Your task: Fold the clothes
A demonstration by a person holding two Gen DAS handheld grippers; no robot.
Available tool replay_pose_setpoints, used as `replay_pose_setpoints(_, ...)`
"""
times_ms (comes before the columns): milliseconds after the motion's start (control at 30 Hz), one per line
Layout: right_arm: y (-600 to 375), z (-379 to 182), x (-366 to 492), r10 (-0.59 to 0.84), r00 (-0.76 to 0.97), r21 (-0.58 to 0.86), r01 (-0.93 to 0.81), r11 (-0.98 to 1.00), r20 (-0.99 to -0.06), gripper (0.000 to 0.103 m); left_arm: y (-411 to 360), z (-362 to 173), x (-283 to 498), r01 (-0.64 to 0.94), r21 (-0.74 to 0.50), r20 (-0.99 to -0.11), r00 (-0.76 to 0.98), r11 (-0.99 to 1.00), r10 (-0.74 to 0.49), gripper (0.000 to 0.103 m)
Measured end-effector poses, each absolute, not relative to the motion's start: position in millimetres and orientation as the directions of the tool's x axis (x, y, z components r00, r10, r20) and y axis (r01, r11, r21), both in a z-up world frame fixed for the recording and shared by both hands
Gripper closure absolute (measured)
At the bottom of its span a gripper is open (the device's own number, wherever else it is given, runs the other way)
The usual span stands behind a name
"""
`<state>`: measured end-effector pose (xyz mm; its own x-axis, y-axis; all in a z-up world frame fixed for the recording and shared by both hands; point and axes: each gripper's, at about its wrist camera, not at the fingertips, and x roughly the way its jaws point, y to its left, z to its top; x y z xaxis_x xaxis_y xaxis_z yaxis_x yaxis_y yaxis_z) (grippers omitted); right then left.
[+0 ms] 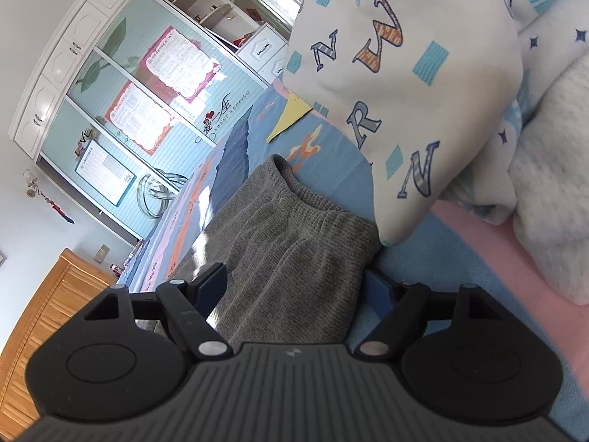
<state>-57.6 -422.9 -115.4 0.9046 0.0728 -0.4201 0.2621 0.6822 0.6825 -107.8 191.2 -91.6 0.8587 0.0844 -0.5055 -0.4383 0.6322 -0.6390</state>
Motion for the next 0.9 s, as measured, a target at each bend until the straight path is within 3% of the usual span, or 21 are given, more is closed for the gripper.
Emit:
replay_pose_setpoints(133,-422.4,-115.7,-53.6,0.078,0.908,0.679,0.249,0.691,-0.412,0.022,192.0,-91.7,-106.9,-0.432,-0.634,-0.505,0.860,0.642,0.080,0.017)
replay_pose_setpoints(233,-420.8,-116.4,-47.8,0.069,0.911,0.663,0.242,0.709,-0.407,0.024,194.7,-93.1,-105.6,-0.435,-0.628,-0.513,0.855,0.645,0.077,0.035)
replay_pose_setpoints(300,-420.6,-116.3,-44.6,0.068,0.909,0.656,0.243,0.714,-0.411,0.027,198.4,-95.8,-104.8,-0.446,-0.627,-0.523,0.848,0.639,0.079,0.056)
replay_pose_setpoints(367,-422.9,-116.6,-44.1,0.056,0.904,0.664,0.267,0.698,-0.423,0.034,200.9,-97.7,-104.6,-0.449,-0.629,-0.526,0.847,0.635,0.077,0.064)
replay_pose_setpoints(433,-426.6,-118.2,-44.0,0.046,0.897,0.676,0.296,0.675,-0.439,0.054,202.3,-98.9,-104.1,-0.447,-0.629,-0.526,0.847,0.636,0.076,0.064)
replay_pose_setpoints(467,-428.2,-119.2,-44.1,0.040,0.892,0.676,0.311,0.668,-0.450,0.059,201.9,-98.9,-103.5,-0.445,-0.624,-0.526,0.847,0.643,0.076,0.066)
replay_pose_setpoints(533,-431.9,-123.8,-43.8,0.062,0.889,0.703,0.315,0.638,-0.454,0.085,201.4,-99.1,-102.4,-0.441,-0.615,-0.527,0.847,0.654,0.076,0.069)
replay_pose_setpoints(567,-434.4,-129.0,-44.4,0.093,0.893,0.739,0.301,0.603,-0.440,0.094,201.6,-99.4,-102.0,-0.441,-0.612,-0.528,0.846,0.656,0.076,0.072)
replay_pose_setpoints(700,-435.2,-136.7,-50.0,0.123,0.913,0.793,0.264,0.549,-0.389,0.096,201.2,-99.0,-100.9,-0.440,-0.596,-0.533,0.842,0.672,0.078,0.081)
replay_pose_setpoints(900,-427.2,-118.8,-53.1,0.114,0.929,0.785,0.226,0.577,-0.351,0.096,203.5,-97.5,-101.4,-0.440,-0.602,-0.533,0.843,0.666,0.076,0.083)
